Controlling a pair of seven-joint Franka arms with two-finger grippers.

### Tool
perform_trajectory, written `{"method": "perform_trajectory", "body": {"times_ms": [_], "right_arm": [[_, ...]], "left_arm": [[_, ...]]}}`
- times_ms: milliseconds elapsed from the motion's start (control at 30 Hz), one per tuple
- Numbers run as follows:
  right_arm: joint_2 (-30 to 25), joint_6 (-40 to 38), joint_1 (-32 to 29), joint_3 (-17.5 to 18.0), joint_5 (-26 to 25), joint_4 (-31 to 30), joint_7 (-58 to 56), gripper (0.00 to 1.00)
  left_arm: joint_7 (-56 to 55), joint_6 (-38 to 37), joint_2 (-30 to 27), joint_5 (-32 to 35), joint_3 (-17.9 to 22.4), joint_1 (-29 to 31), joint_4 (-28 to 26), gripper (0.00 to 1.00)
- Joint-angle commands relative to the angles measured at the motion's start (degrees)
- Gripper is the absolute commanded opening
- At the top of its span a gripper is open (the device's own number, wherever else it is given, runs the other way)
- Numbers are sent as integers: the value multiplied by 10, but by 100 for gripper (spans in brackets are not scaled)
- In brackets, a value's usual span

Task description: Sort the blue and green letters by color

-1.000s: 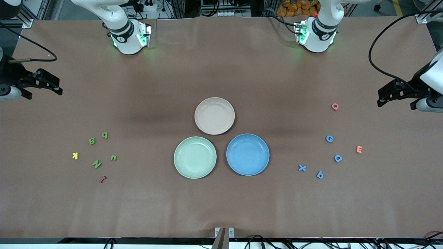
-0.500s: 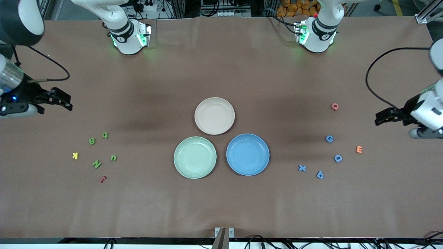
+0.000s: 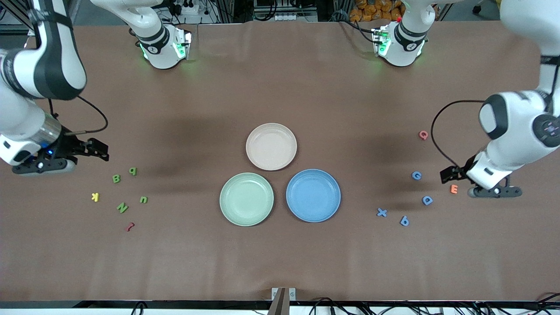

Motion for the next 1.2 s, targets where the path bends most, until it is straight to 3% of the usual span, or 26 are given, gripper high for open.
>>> {"method": "perform_trajectory", "body": {"times_ms": [0, 200, 467, 633, 967, 1167], "right_arm": [[40, 24, -5, 2, -4, 3, -11, 100], [68, 53, -9, 1, -4, -7, -24, 100], [81, 134, -33, 2, -3, -63, -63, 100], [106, 148, -46, 3, 2, -64, -84, 100], [139, 174, -46, 3, 4, -74, -84, 98], [141, 239, -45, 3, 4, -116, -83, 96]], "left_arm": [[16, 82, 82, 2, 0, 1, 19, 100], [4, 91, 95, -5, -1, -1, 32, 100], [-30, 91, 158, -7, -1, -10, 93, 100], [-75, 91, 182, -3, -3, -18, 110, 100], [-84, 71, 194, 5, 0, -27, 106, 100], [-83, 57, 194, 37, 0, -23, 108, 100]]}}
